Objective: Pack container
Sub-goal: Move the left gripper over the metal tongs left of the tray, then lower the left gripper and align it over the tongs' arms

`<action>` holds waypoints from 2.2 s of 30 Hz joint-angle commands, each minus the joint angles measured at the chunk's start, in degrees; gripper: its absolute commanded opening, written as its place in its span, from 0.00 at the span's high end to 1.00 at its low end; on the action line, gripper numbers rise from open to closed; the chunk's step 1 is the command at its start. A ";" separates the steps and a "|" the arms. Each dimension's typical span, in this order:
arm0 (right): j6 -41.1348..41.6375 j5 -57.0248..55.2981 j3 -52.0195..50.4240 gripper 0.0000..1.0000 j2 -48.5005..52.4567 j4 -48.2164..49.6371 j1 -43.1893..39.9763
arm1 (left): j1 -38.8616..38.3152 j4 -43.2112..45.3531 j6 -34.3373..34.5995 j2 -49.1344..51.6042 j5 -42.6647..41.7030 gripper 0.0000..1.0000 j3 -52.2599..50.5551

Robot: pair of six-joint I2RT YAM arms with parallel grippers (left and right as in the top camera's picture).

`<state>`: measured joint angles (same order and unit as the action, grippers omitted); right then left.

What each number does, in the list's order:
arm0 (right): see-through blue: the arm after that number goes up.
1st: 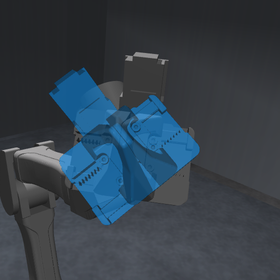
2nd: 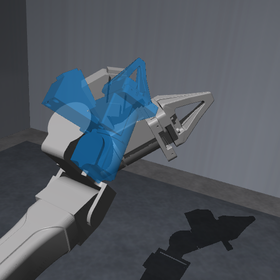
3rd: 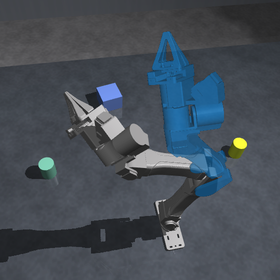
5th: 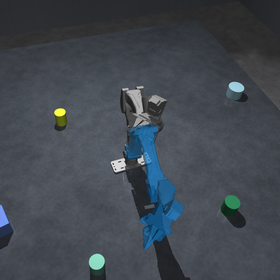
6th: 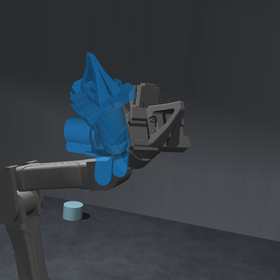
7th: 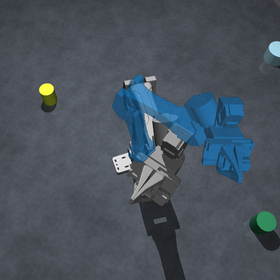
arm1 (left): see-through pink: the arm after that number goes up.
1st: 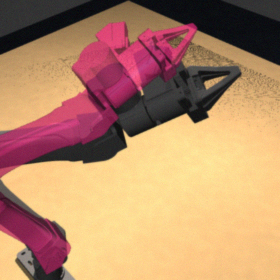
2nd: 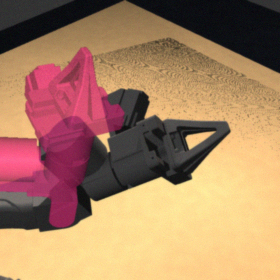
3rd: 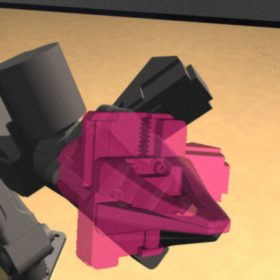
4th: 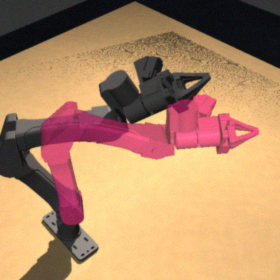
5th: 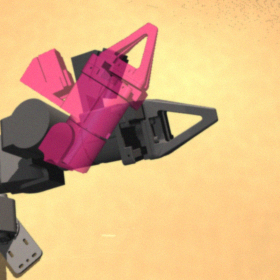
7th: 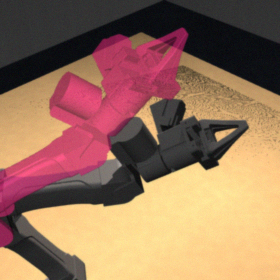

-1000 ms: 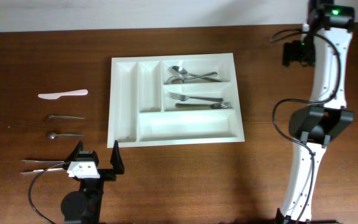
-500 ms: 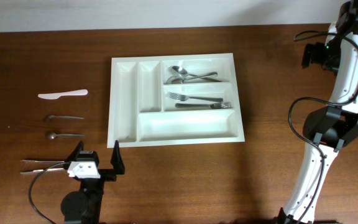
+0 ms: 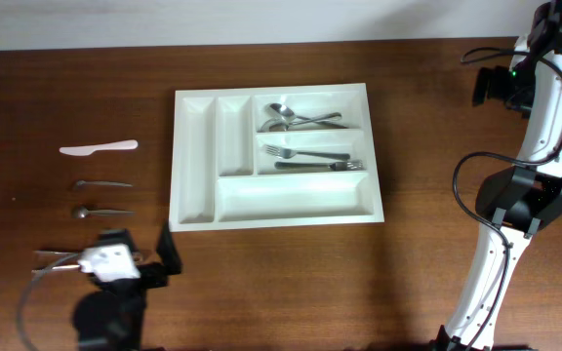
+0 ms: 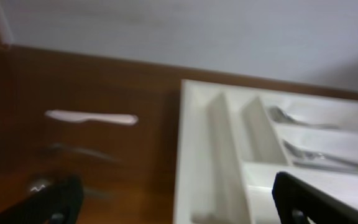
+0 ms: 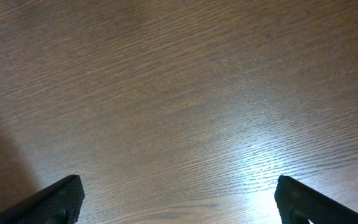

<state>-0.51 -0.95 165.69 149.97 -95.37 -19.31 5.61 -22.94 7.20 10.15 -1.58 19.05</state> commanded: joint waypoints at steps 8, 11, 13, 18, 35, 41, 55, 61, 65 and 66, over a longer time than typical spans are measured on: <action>-0.57 0.55 -0.55 0.01 -1.31 0.20 -0.22 | 3.63 -5.90 -2.10 25.66 -6.49 0.01 25.03; -0.57 0.55 -0.55 0.01 -1.31 0.22 -0.22 | 3.63 -11.72 21.81 29.75 11.96 0.01 28.20; -0.57 0.55 -0.55 0.01 -1.31 0.20 -0.22 | 3.63 -19.37 38.77 32.15 21.35 0.01 30.91; -0.57 0.55 -0.55 0.01 -1.31 0.20 -0.22 | 3.56 -20.63 49.18 35.30 22.88 0.01 32.37; -0.57 0.55 -0.55 0.01 -1.31 0.20 -0.22 | 18.03 -38.80 75.01 57.13 6.32 0.01 41.53; -0.57 0.55 -0.55 0.01 -1.31 0.22 -0.22 | 20.17 -41.09 74.01 66.95 6.19 0.01 50.34; -0.57 0.55 -0.55 0.01 -1.31 0.22 -0.22 | 20.35 -54.93 66.77 74.77 7.54 0.01 50.36; -0.57 0.55 -0.55 0.01 -1.31 0.20 -0.22 | 20.50 -49.55 51.01 79.06 7.63 0.01 50.36; -0.57 0.55 -0.55 0.01 -1.31 0.20 -0.22 | 21.40 -47.56 51.01 82.93 7.80 0.01 50.36; -0.57 0.55 -0.55 0.01 -1.31 0.22 -0.22 | 21.59 -47.56 51.01 83.65 7.69 0.01 50.36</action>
<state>-0.67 -0.93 165.62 149.97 -95.35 -19.31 26.24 -70.63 61.49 91.37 5.19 68.64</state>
